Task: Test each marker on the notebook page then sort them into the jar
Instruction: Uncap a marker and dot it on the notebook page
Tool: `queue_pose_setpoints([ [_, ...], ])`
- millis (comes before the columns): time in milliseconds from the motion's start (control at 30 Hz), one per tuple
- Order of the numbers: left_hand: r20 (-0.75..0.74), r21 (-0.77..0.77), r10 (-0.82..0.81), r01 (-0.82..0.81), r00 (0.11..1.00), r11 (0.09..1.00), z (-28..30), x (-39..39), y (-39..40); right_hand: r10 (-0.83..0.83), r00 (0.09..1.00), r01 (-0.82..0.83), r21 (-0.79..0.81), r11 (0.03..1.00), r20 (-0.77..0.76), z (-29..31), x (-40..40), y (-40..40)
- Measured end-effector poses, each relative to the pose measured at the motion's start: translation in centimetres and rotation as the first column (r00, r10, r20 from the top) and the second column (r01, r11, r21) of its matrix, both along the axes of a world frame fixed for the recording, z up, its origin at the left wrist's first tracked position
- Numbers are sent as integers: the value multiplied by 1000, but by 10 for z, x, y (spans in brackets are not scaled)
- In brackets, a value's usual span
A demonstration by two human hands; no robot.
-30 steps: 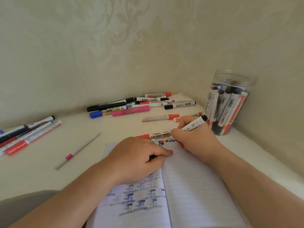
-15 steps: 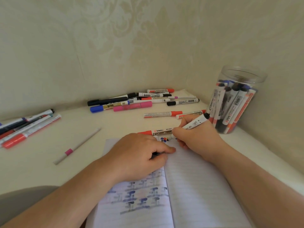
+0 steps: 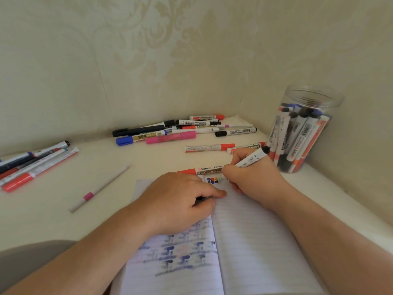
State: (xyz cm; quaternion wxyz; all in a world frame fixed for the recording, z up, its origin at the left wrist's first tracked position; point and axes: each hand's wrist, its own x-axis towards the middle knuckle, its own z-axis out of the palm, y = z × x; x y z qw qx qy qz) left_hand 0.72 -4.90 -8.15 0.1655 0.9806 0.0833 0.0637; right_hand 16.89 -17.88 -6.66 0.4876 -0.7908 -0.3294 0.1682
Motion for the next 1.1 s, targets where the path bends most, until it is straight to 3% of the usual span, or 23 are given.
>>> queue_pose_setpoints([
  [133, -9, -2, -3, 3, 1000, 1000, 2, 0, -1, 0, 998, 3, 50, 999, -66, -1, 3, 0],
  [633, 0, 20, -32, 32, 999, 999, 4, -2, -1, 21, 998, -18, 45, 999, -61, -4, 4, 0],
  [733, 9, 10, -34, 34, 999, 999, 3, -3, 0, 15, 986, 6, 124, 992, -165, -1, 8, 2],
  [867, 83, -165, 37, -23, 996, 986, 2, -7, 3, 177, 886, -21, 345, 938, -429, 5, 20, -7],
  [967, 136, -324, 140, -89, 981, 942, 2, -6, 9, 326, 825, -117, 425, 897, -462, 9, 24, -15],
  [1100, 159, -457, 204, -111, 966, 882, 2, -6, 13, 367, 779, -123, 450, 885, -509, 10, 26, -17],
])
